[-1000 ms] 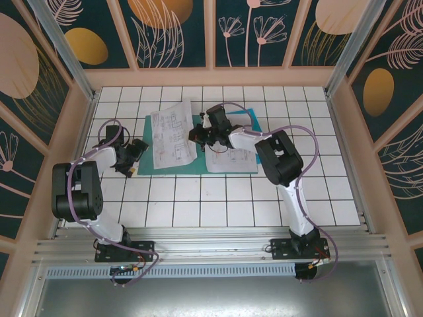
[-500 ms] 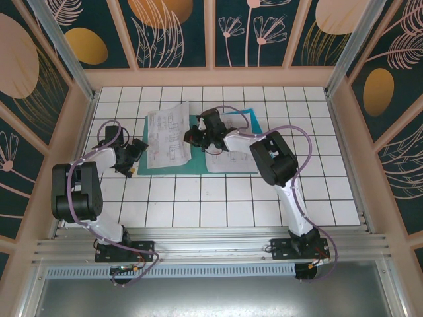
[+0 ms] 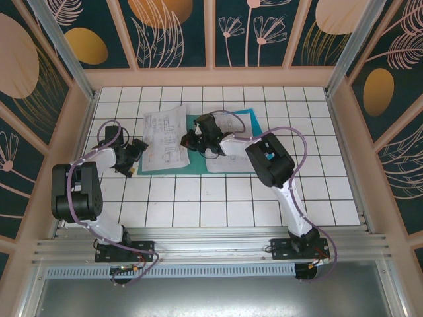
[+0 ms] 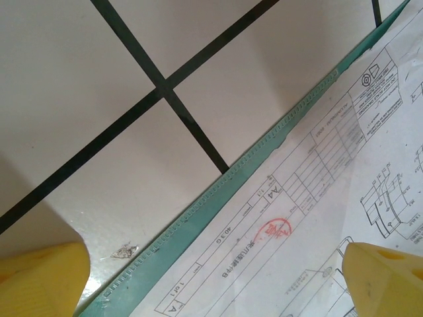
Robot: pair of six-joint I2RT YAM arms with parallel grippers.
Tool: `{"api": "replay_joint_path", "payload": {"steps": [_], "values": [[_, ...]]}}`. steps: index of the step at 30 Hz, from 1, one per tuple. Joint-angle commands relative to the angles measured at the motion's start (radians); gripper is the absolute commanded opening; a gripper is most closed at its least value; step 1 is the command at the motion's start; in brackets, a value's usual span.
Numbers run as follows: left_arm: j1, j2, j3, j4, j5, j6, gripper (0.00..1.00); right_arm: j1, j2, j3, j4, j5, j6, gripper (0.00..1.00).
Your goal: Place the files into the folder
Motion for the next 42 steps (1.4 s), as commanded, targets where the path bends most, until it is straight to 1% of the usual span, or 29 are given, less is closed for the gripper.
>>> {"api": "replay_joint_path", "payload": {"steps": [1, 18, 28, 35, 37, 42], "values": [[-0.026, 0.06, -0.046, 0.01, 0.156, -0.035, 0.99, 0.016, -0.018, -0.031, 0.048, 0.043, 0.046, 0.0], [-0.027, 0.062, -0.05, 0.034, 0.162, -0.045, 0.99, 0.033, -0.062, -0.09, 0.03, 0.024, 0.029, 0.0], [-0.035, 0.086, -0.034, 0.046, 0.183, -0.05, 0.99, 0.043, -0.08, -0.071, -0.04, 0.053, 0.018, 0.0], [-0.066, 0.073, -0.025, 0.048, 0.188, -0.067, 0.99, 0.059, -0.097, -0.037, -0.149, 0.118, 0.007, 0.0], [-0.068, 0.076, -0.029, 0.056, 0.189, -0.072, 0.99, 0.066, -0.097, -0.005, -0.218, 0.141, 0.003, 0.0], [-0.073, 0.084, -0.022, 0.064, 0.188, -0.078, 0.99, 0.078, -0.08, 0.049, -0.315, 0.133, 0.022, 0.0]]}}
